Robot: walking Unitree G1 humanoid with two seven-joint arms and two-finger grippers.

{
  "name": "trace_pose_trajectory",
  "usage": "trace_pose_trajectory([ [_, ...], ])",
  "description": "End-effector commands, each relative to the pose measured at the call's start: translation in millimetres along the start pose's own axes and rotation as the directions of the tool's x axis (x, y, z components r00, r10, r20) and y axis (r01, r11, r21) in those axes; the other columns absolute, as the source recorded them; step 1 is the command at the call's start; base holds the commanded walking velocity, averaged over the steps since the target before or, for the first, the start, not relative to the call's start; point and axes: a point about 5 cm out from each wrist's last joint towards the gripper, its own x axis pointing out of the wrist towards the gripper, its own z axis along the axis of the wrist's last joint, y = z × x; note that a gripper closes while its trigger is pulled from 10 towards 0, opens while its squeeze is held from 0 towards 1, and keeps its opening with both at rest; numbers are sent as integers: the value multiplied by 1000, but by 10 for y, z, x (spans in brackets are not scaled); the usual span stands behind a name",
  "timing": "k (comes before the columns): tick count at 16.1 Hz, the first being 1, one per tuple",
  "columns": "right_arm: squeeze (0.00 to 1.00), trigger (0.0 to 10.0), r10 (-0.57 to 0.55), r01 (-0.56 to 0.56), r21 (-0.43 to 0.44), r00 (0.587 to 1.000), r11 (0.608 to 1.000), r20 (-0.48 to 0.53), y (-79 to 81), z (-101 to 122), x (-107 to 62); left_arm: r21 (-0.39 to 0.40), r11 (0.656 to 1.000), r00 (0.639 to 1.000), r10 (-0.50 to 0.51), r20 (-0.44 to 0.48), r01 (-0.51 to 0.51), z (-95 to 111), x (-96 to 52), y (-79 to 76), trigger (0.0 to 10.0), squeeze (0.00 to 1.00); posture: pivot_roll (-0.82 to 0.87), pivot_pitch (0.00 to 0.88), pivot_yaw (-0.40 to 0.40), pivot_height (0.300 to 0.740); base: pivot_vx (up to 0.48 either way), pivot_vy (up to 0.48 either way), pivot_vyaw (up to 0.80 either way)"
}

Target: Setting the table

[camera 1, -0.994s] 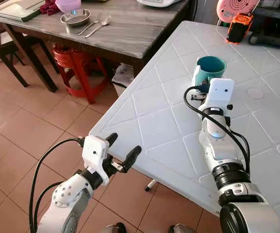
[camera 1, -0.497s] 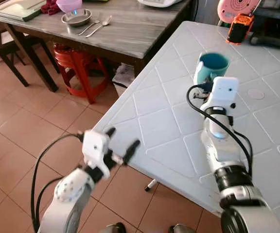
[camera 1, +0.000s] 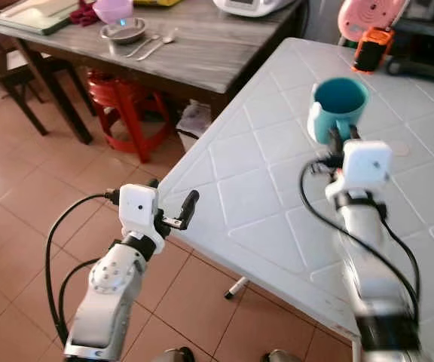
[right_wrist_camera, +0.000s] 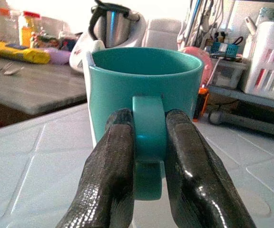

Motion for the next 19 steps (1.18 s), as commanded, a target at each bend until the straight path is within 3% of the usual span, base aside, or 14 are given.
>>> trace_pose_trajectory([
  [1, 0, 10000, 22, -22, -6, 1000, 1000, -2, 19, 58, -84, 10, 999, 998, 50, -24, -50, -55, -1, 51, 10000, 0, -83, 98, 70, 740, 0, 0, 0],
  [5, 0, 10000, 3, -3, 1, 997, 1000, -71, -15, 14, -223, -13, 999, 999, 44, -27, -45, -61, 62, 56, 10000, 0, -91, 96, 78, 740, 0, 0, -400],
  [15, 0, 10000, 33, -32, 12, 992, 999, -119, 52, 4, -283, -22, 998, 998, 50, -48, -51, -85, 57, 101, 10000, 0, -80, 101, 82, 740, 0, 0, -774],
  [19, 0, 10000, 43, -41, 17, 991, 999, -125, 71, 9, -284, -23, 999, 997, 39, -65, -41, -121, 39, 84, 10000, 0, -82, 102, 81, 740, 0, 0, 0],
])
